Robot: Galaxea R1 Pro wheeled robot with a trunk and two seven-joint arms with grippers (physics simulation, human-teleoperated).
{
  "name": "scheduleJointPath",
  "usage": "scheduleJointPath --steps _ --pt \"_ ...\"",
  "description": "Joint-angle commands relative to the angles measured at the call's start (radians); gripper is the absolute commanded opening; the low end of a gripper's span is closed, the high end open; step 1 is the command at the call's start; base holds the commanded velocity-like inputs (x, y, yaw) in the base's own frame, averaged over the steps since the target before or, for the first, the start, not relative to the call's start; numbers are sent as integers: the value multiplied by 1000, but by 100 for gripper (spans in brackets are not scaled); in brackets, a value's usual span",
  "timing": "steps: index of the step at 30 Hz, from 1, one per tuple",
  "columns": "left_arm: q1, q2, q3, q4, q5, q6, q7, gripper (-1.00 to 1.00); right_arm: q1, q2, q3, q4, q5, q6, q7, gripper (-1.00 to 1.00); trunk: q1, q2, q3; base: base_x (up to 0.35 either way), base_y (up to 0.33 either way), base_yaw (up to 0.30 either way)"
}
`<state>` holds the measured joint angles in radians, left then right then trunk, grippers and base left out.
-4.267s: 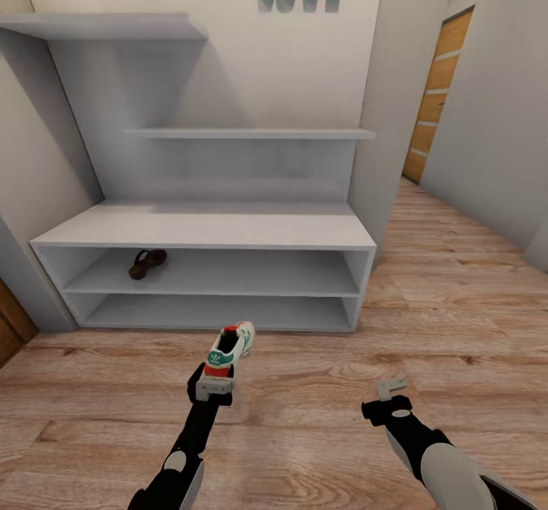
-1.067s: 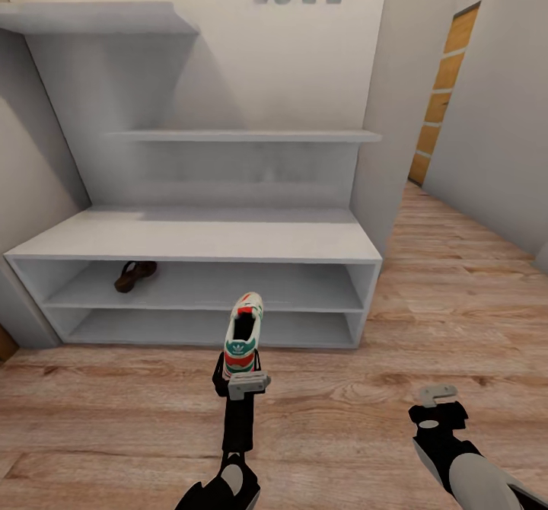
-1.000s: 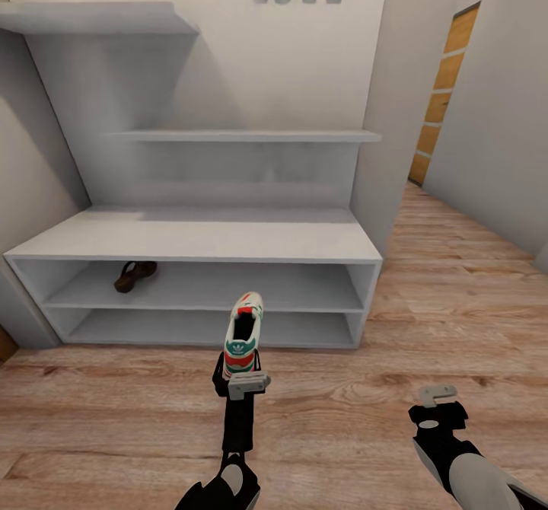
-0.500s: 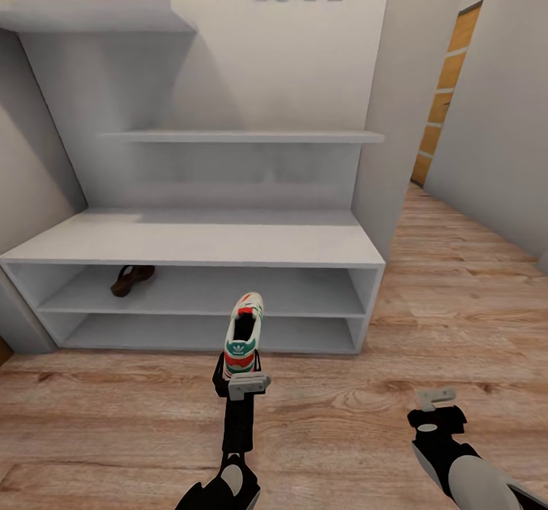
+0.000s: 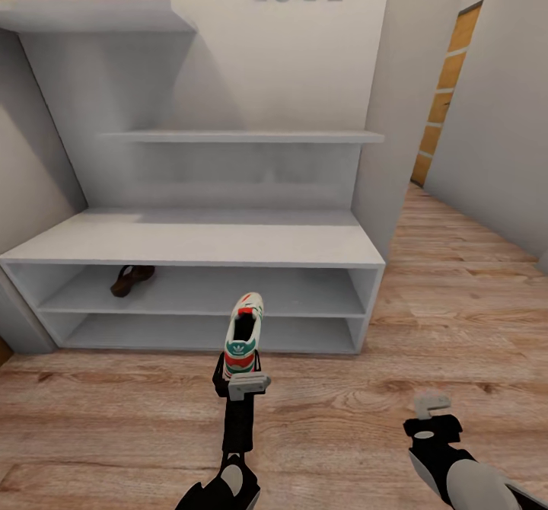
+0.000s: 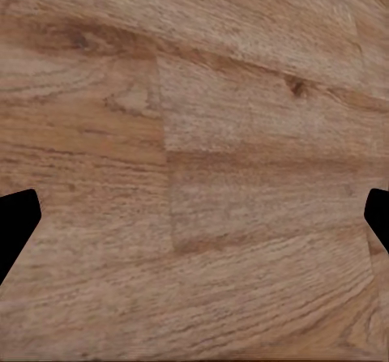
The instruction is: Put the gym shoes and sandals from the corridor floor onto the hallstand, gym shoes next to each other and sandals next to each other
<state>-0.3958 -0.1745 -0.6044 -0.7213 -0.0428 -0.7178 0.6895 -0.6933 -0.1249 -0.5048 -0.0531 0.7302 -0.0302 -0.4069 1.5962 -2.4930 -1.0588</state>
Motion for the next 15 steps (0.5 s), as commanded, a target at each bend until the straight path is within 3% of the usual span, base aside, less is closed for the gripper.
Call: scheduleJointPath --steps 1,15 --pt "0 0 0 0 0 0 -1 -100 0 0 0 0 0 0 0 100 0 0 0 0 0 0" --pt "0 0 5 37 0 0 -1 -100 0 1 0 14 0 0 0 100 0 0 0 0 0 0"
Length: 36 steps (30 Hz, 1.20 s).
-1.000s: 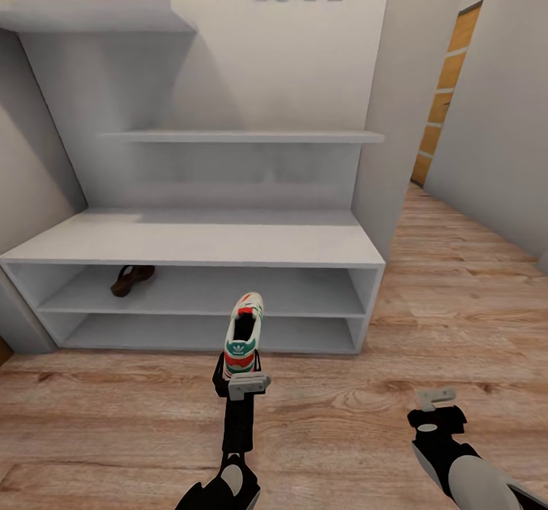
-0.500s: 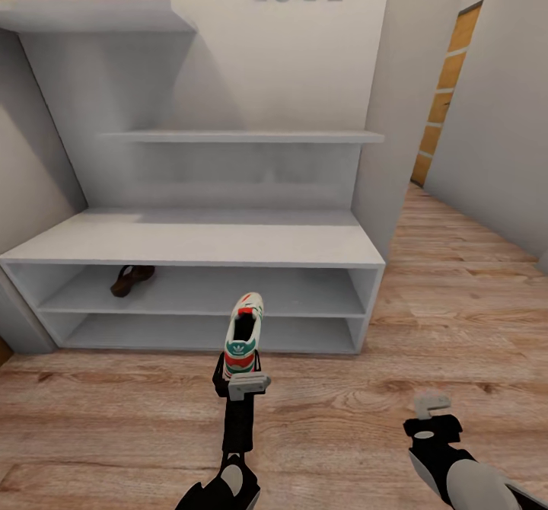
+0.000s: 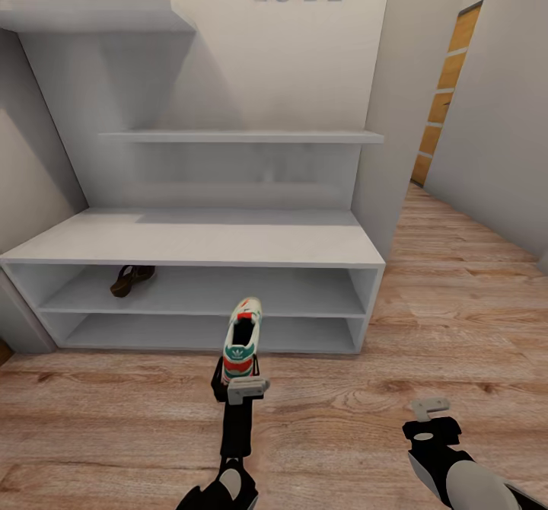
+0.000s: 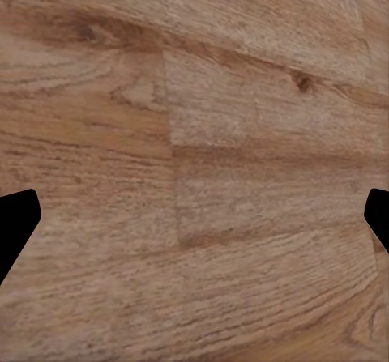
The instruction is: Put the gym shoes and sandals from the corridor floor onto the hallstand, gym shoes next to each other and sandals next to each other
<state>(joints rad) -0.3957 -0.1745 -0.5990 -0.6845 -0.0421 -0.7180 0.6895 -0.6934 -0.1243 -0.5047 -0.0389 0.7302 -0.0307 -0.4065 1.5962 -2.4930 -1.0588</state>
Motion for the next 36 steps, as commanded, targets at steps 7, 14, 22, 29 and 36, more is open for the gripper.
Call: scheduleJointPath --steps 7,14,22,29,36 --pt "0 0 -1 28 -1 0 -1 -100 0 0 0 0 0 0 0 100 0 0 0 0 0 0" --pt "0 0 -4 34 -1 -1 -1 -100 0 0 0 0 0 0 0 100 0 0 0 5 0 0" --pt "0 0 -5 34 -1 -1 -1 -100 0 0 0 0 0 0 0 100 0 0 0 204 0 0" --pt "0 0 -5 35 -1 -1 -1 -100 0 -1 0 -1 0 0 0 100 0 0 0 321 0 0" --pt "0 0 -5 38 -1 -1 -1 -100 0 -3 0 -2 1 1 -1 100 0 0 0 187 0 0"
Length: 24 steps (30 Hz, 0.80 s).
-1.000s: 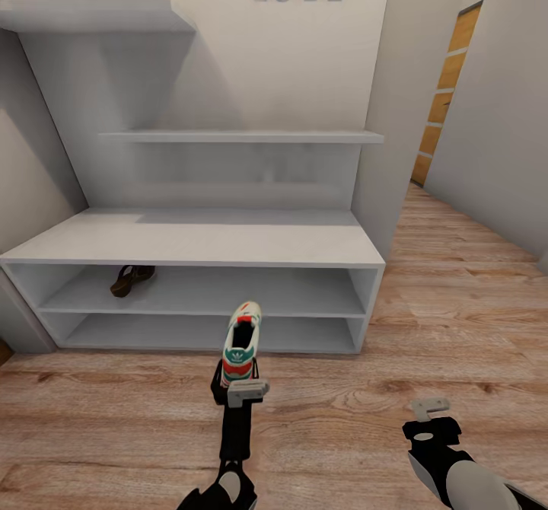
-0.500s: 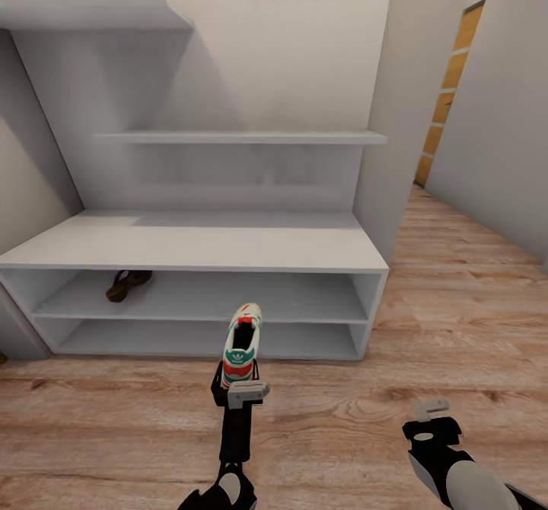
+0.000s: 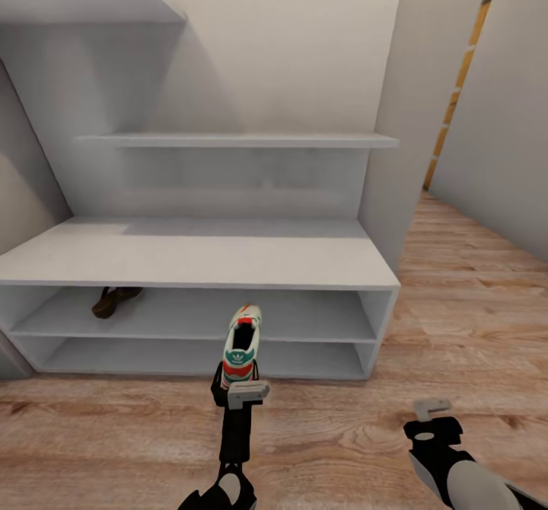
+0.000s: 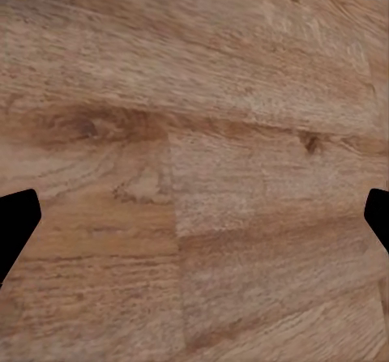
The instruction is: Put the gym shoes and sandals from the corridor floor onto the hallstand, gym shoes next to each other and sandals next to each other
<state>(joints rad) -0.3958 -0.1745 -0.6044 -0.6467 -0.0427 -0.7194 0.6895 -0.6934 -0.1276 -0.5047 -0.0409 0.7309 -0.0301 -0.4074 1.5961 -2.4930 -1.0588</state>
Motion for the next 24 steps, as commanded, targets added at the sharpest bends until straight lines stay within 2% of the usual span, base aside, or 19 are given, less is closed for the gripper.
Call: scheduleJointPath --steps 1,3,5,9,10,13,15,18,24 --pt "0 0 0 1 0 0 -1 -100 0 -2 0 -2 0 1 -1 100 0 0 0 70 0 0" --pt "0 0 0 2 0 0 -1 -100 0 -14 1 -3 0 1 -2 100 0 0 0 50 0 0" --pt "0 0 0 3 0 0 -1 -100 0 -41 1 -4 1 2 -2 100 0 0 0 32 0 0" --pt "0 0 0 4 0 0 -1 -100 0 -124 1 -5 0 3 -3 100 0 0 0 17 0 0" --pt "0 0 0 4 0 0 -1 -100 0 -124 1 -5 0 3 -3 100 0 0 0 12 0 0" --pt "0 0 0 4 0 0 -1 -100 0 -196 0 -4 -1 4 4 100 0 0 0 8 0 0" --pt "0 0 1 5 0 0 -1 -100 0 -233 -1 -2 -2 6 26 100 0 0 0 4 0 0" --pt "0 0 1 5 0 0 -1 -100 0 -266 -2 -1 -3 24 126 100 0 0 0 2 0 0" --pt "0 0 1 5 0 0 -1 -100 -1 -300 -12 -7 -4 154 486 100 0 0 0 1 0 0"
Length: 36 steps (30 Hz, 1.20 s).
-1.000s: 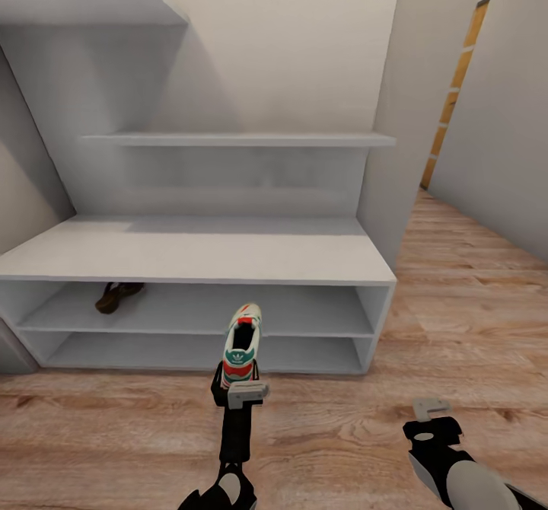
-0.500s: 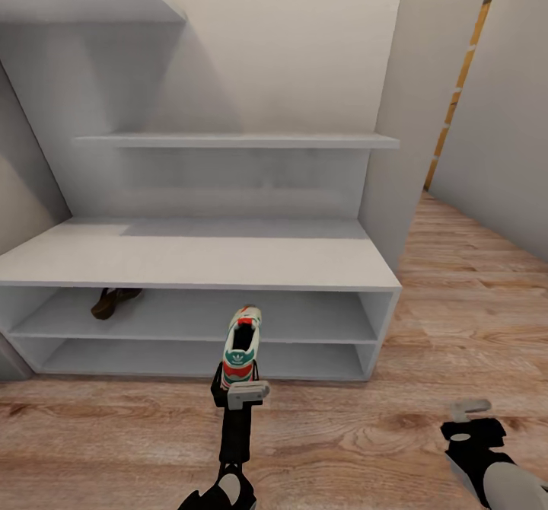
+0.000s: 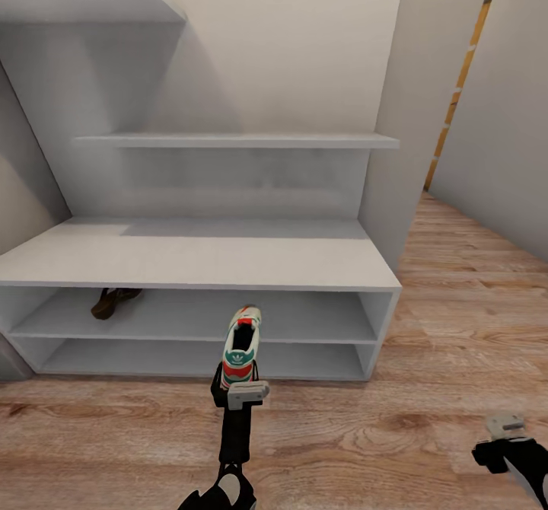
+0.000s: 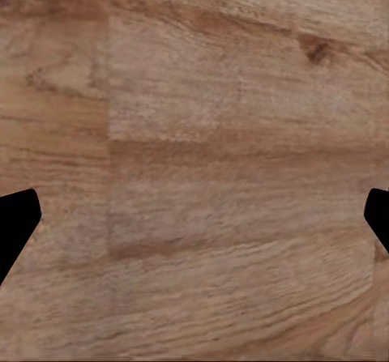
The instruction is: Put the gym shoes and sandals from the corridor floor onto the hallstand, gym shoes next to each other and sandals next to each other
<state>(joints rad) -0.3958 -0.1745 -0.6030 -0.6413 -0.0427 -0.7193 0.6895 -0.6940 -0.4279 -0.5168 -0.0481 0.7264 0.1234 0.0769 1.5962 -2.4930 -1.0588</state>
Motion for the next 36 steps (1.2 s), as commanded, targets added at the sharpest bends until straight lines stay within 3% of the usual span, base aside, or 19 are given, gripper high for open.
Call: scheduleJointPath --steps 1,4,8,20,36 --pt "0 0 0 0 0 0 -1 -100 0 -5 -2 -2 0 17 49 100 0 0 0 0 0 0" --pt "0 0 0 0 0 0 -1 -100 0 -15 -6 -7 0 49 139 100 0 0 0 0 0 0" --pt "0 0 0 0 0 0 -1 -100 0 -19 -9 -8 0 69 195 100 0 0 0 62 0 0" --pt "0 0 1 0 0 1 -16 -100 -1 7 -10 -9 1 81 232 100 0 0 0 146 0 0" --pt "0 0 2 3 0 1 -18 -100 -1 11 -10 -9 1 81 236 100 0 0 0 26 0 0"
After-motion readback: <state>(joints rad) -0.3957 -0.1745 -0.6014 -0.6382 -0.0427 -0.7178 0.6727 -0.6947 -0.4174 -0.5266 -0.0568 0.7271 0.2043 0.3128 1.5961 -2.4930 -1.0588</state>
